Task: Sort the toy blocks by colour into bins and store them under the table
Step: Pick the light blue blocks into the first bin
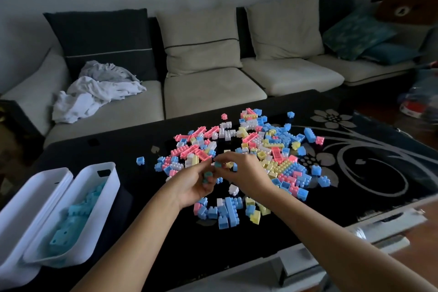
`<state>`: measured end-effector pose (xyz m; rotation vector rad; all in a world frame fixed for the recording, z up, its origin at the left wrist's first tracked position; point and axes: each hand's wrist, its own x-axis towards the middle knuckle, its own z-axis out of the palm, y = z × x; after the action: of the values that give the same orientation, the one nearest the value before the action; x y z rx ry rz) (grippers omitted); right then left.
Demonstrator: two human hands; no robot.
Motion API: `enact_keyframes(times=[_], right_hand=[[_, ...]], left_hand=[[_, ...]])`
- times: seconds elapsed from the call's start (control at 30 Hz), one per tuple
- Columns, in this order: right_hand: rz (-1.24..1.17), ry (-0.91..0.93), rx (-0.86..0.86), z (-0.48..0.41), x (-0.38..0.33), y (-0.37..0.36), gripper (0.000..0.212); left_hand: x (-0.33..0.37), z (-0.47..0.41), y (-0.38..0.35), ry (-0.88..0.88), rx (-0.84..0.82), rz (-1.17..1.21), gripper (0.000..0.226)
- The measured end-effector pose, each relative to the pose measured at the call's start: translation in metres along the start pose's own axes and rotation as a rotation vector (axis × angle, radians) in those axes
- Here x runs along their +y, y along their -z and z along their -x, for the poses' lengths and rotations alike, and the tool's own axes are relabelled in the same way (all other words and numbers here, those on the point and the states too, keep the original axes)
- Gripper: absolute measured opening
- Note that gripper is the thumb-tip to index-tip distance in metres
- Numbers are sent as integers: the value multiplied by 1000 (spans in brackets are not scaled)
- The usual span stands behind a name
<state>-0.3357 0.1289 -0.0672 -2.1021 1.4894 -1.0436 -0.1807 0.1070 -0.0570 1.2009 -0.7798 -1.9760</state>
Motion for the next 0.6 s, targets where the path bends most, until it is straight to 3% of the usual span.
enact_keyframes(times=[0.13, 0.33, 0.5, 0.6], right_hand=[[-56, 15, -24, -1, -5, 2, 25], [43, -104, -113, -6, 9, 2, 41], [292, -127, -243, -10, 28, -14, 34], [296, -90, -270, -11, 34, -20, 33]], left_hand=[[-2, -3, 1, -100, 93, -174, 18], [24, 17, 34, -247, 235, -286, 19], [62, 52, 124, -446, 709, -638, 23], [64, 72, 175, -373, 906, -902, 24]])
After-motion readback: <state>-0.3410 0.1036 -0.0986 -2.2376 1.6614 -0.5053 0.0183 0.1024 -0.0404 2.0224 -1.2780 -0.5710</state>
